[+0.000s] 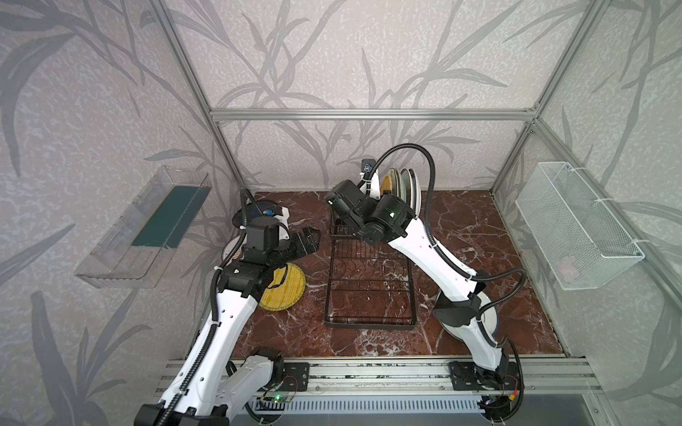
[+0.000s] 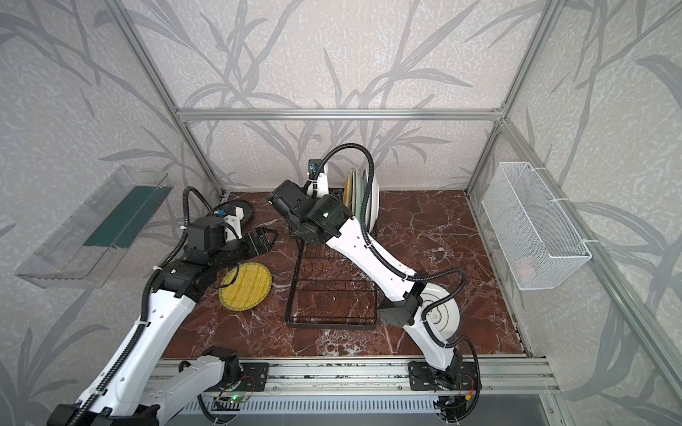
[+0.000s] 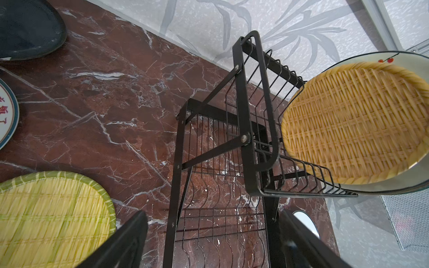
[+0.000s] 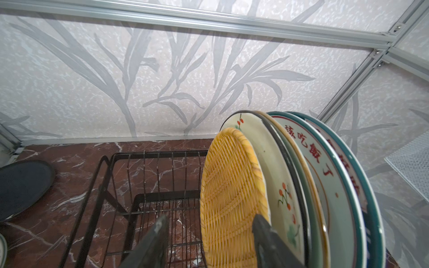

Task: Load plates into a dish rack
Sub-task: Place the plate on the dish rack, then move the dish rack to the center of the table.

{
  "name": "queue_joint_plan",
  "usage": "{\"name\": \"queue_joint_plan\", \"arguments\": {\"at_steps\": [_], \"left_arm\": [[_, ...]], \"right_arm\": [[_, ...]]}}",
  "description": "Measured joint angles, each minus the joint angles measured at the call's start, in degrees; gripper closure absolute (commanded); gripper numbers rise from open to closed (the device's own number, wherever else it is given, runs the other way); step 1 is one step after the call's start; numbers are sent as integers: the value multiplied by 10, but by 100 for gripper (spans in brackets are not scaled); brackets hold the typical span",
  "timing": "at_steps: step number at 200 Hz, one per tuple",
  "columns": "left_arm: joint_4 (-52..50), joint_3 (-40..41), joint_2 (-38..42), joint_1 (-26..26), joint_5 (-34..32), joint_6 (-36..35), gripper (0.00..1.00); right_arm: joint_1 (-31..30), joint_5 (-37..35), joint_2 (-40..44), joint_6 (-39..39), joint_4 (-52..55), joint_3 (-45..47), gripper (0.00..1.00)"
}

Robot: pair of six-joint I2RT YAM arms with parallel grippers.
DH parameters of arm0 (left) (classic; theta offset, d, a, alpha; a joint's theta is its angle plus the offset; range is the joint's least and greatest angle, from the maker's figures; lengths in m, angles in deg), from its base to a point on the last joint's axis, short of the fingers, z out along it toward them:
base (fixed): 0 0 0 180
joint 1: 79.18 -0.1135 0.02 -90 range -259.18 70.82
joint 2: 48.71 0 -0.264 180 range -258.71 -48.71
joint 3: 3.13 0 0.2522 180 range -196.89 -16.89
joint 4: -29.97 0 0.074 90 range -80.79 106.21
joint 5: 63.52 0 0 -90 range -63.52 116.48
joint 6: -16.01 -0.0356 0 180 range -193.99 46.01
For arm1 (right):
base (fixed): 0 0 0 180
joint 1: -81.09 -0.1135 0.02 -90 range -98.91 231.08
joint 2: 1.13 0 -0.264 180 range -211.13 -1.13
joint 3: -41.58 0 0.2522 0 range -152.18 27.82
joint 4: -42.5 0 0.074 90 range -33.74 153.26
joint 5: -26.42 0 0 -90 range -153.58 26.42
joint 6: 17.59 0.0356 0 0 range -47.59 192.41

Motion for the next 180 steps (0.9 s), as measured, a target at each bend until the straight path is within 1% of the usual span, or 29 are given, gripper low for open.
{"name": "queue_joint_plan", "arguments": {"at_steps": [25, 39, 52, 72, 94, 105, 116, 126, 135, 145, 157, 169, 180], "left_arm": [[-1, 1, 0, 0, -1, -1, 8], [-6, 1, 0, 0, 0, -4, 6], [-13, 1, 1, 0, 1, -8, 4], [-24, 1, 6, 0, 12, -16, 4], [-50, 1, 17, 0, 27, -26, 8], [-63, 1, 23, 0, 35, -36, 8], [-78, 1, 29, 0, 44, -43, 10], [-91, 1, 32, 0, 50, -50, 10], [-101, 1, 32, 0, 56, -53, 11], [-109, 4, 33, 1, 60, -57, 12], [-114, 12, 32, 2, 65, -61, 13], [-118, 23, 30, 3, 71, -61, 14], [-120, 34, 24, 7, 75, -60, 15]], "right_arm": [[-4, 17, 11, -31, -24, 0, 33], [-12, 29, 21, -58, -41, 1, 27], [-23, 51, 32, -91, -59, 1, 26], [-33, 103, 57, -136, -72, 6, 25], [-37, 166, 117, -176, -75, 50, 25], [-36, 190, 166, -191, -78, 104, 25], [-36, 203, 231, -200, -89, 186, 24], [-35, 212, 306, -209, -110, 285, 18], [-34, 220, 371, -213, -136, 374, 15], [-33, 230, 454, -215, -165, 482, 14], [-30, 237, 541, -212, -191, 584, 14], [-28, 237, 607, -203, -197, 648, 12], [-23, 238, 644, -191, -199, 685, 11]]}}
